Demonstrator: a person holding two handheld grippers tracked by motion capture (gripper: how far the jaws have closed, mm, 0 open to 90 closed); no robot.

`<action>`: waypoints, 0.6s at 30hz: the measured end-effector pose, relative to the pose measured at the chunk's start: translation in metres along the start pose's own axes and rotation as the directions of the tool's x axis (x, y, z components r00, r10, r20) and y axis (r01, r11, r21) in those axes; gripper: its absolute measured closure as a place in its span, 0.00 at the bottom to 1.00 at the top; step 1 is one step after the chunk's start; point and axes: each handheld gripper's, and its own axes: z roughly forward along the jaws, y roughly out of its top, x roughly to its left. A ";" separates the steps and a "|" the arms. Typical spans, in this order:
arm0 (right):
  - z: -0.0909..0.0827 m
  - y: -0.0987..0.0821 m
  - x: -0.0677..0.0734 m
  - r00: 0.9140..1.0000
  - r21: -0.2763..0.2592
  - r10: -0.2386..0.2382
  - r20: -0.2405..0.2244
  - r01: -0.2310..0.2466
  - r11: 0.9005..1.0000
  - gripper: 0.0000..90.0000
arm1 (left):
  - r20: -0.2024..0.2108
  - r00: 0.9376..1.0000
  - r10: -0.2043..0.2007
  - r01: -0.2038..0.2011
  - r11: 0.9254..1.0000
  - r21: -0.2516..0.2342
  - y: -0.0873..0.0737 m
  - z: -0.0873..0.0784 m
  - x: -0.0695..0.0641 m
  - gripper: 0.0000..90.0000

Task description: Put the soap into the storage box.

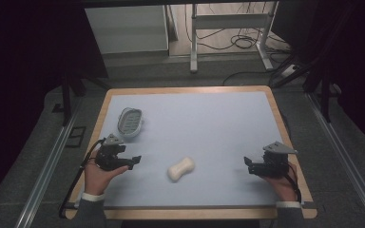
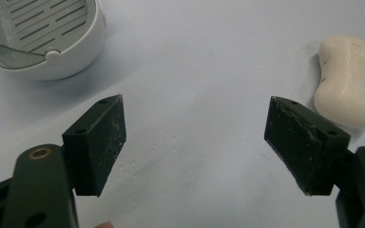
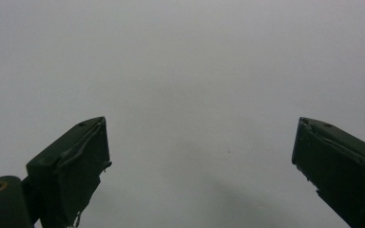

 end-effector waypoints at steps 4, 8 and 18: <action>-0.001 -0.001 -0.003 1.000 0.010 0.012 0.008 -0.012 1.000 0.06 | -0.002 1.000 0.007 -0.007 1.000 0.009 -0.001 -0.001 -0.002 0.25; -0.004 -0.002 -0.007 1.000 0.001 0.026 0.003 -0.026 1.000 0.06 | -0.005 1.000 0.002 -0.002 1.000 0.000 -0.001 -0.003 -0.003 0.25; -0.008 -0.006 -0.015 0.998 -0.019 0.060 0.011 -0.060 0.998 0.06 | -0.039 0.999 0.010 -0.010 1.000 -0.010 0.003 -0.001 -0.005 0.28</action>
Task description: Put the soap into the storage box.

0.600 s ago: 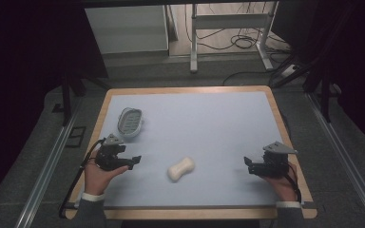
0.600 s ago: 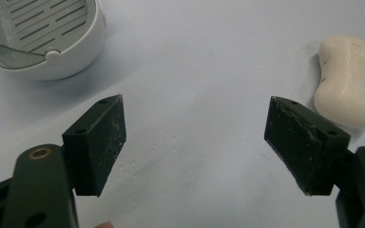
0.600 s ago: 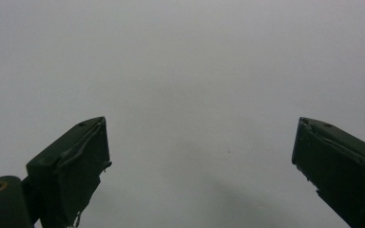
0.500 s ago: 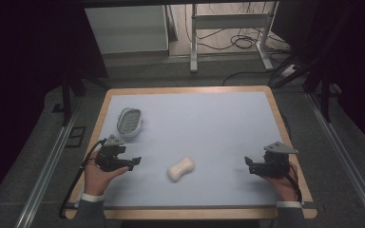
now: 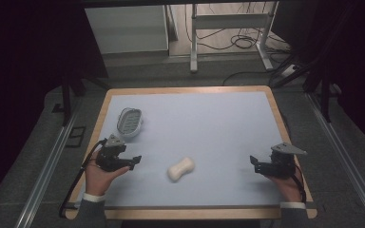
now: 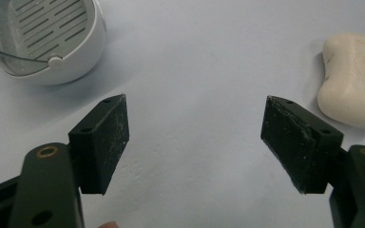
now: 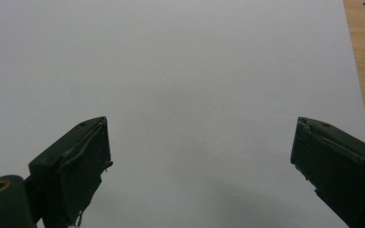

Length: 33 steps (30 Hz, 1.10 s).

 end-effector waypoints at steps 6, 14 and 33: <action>-0.004 0.001 -0.001 1.000 -0.014 0.009 -0.003 -0.009 1.000 0.06 | 0.002 1.000 0.001 -0.001 1.000 -0.009 0.004 -0.004 -0.003 0.28; -0.006 0.002 0.001 1.000 -0.021 0.002 -0.005 -0.002 1.000 0.07 | 0.016 0.999 0.039 -0.039 0.999 -0.003 0.012 -0.006 -0.011 0.27; -0.011 0.000 -0.001 1.000 -0.022 -0.001 0.001 0.001 1.000 0.07 | 0.058 0.992 0.115 -0.118 0.991 0.062 0.035 -0.001 -0.029 0.27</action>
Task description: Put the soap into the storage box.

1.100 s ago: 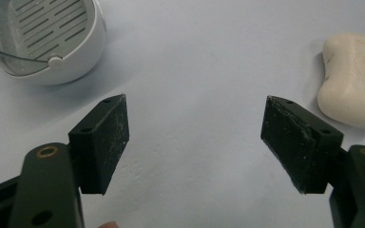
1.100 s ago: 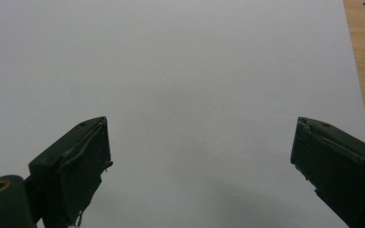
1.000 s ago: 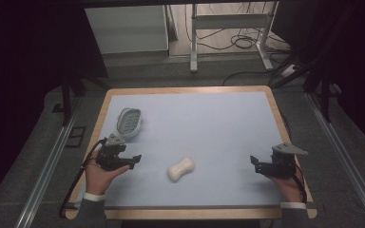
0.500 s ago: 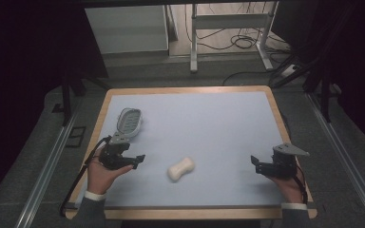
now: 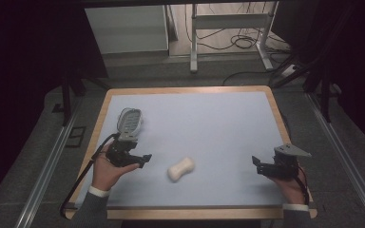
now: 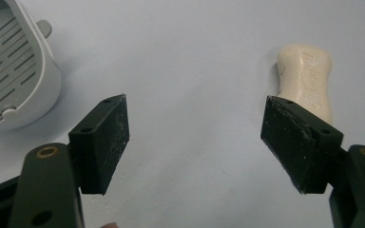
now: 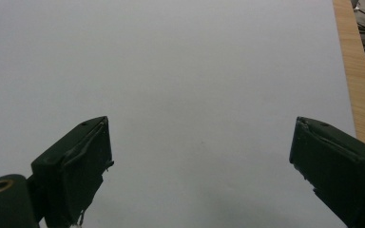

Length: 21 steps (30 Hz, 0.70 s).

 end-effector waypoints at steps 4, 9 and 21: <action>0.000 0.000 0.000 1.000 0.004 -0.006 0.006 0.006 1.000 0.07 | 0.006 1.000 0.007 -0.007 1.000 0.004 0.004 0.002 -0.003 0.27; 0.000 -0.001 0.001 1.000 0.007 -0.009 0.013 0.008 1.000 0.07 | 0.018 1.000 0.020 -0.021 1.000 0.015 0.010 0.004 -0.007 0.27; 0.001 -0.002 0.000 1.000 0.017 -0.006 0.018 0.005 1.000 0.07 | 0.043 0.997 0.061 -0.063 0.997 0.050 0.026 0.015 -0.021 0.26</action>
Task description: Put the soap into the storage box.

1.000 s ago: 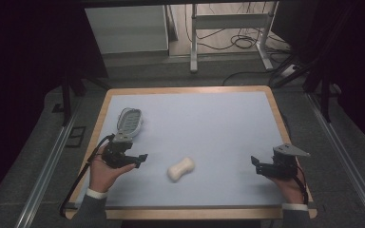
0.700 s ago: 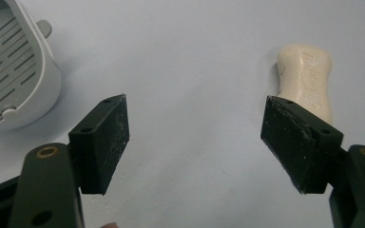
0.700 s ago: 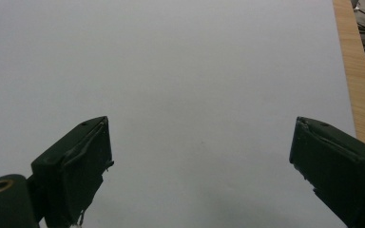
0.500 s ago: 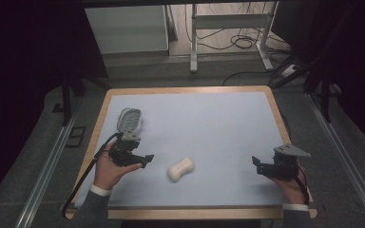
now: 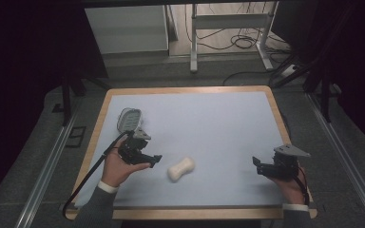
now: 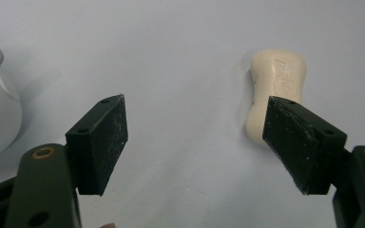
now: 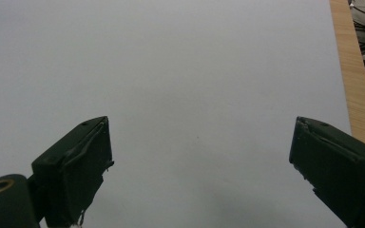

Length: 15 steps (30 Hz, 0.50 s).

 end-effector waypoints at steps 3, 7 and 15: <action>-0.001 0.000 0.000 1.000 -0.003 0.000 0.000 0.000 1.000 0.07 | 0.008 1.000 0.014 -0.014 1.000 0.010 0.005 0.003 -0.004 0.26; -0.001 0.000 -0.001 1.000 -0.004 0.001 0.001 -0.001 1.000 0.07 | 0.012 1.000 0.025 -0.025 1.000 0.018 0.011 0.008 -0.008 0.26; -0.001 0.000 -0.001 1.000 -0.001 -0.001 0.003 0.001 1.000 0.07 | 0.027 0.999 0.040 -0.041 0.998 0.042 0.017 0.018 -0.015 0.26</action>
